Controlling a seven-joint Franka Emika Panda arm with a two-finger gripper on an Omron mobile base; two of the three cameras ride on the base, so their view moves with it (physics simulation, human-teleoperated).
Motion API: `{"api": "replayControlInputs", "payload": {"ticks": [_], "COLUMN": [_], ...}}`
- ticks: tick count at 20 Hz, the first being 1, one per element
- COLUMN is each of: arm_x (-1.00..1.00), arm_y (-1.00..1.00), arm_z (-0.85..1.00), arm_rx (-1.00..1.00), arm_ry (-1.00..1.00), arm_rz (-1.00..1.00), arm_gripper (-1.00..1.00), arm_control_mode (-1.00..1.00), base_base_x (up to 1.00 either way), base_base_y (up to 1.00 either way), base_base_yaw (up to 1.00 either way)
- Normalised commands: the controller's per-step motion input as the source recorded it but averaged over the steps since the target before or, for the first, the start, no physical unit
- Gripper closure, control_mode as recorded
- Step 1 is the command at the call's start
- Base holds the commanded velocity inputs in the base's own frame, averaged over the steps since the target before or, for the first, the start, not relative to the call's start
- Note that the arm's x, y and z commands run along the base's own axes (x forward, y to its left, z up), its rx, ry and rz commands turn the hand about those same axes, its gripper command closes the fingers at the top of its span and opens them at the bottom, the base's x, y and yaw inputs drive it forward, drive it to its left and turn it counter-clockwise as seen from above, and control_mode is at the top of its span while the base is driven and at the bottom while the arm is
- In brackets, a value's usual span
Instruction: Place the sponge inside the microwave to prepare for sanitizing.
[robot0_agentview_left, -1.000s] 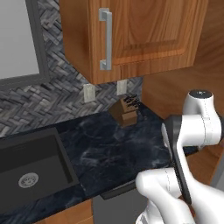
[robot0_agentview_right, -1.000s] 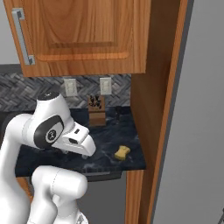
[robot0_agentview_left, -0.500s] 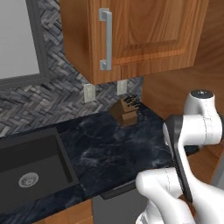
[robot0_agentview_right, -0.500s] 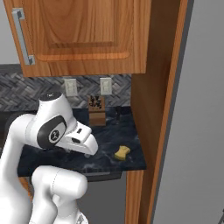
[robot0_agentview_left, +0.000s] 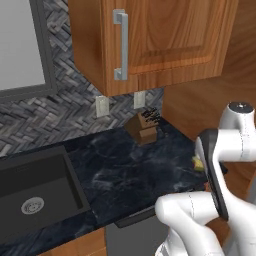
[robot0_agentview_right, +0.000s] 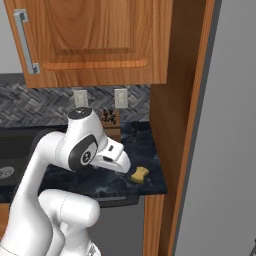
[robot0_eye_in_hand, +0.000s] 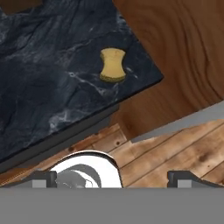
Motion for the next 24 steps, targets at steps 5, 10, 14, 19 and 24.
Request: {"api": "replayControlInputs", "payload": {"ticks": [5,10,14,19,24], "arm_x": [0.94,0.74,0.48,0.26,0.46], "arm_y": [-0.01,-0.2,-0.3,-0.15,-0.19], "arm_z": [-0.6,-0.42,-0.26,-0.22,-0.51], "arm_rx": [0.13,0.02,-0.02,0.02,0.0], "arm_ry": [0.0,0.0,-0.02,0.0,0.0], "arm_rz": [0.0,0.0,0.0,0.0,0.0], "arm_gripper": [-1.0,-1.0,-1.0,-1.0,-1.0], "arm_control_mode": [-1.0,-1.0,-1.0,-1.0,-1.0], "base_base_x": [0.0,0.0,0.0,0.0,0.0], "base_base_y": [0.0,0.0,0.0,0.0,0.0], "base_base_yaw": [0.0,0.0,0.0,0.0,0.0]}}
